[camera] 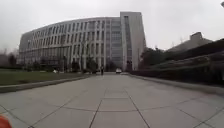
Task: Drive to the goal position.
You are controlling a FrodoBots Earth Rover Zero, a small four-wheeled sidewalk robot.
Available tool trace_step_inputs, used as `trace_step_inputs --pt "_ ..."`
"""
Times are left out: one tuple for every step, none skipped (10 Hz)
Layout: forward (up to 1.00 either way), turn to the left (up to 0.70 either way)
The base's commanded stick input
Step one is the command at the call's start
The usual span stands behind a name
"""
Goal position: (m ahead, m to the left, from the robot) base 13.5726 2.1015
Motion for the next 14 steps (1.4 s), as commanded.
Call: trace_step_inputs --pt "0.0 0.0" --pt "0.0 0.0" --pt "0.0 0.0" --pt "0.0 0.0" --pt "0.0 -0.25" --pt "0.0 -0.5" --pt "0.0 -0.7" --pt "0.0 -0.7" --pt "0.0 -0.7" --pt "0.0 -0.7" --pt "0.0 -0.7" --pt "0.0 -0.7" --pt "0.0 -0.7" --pt "0.0 -0.7"
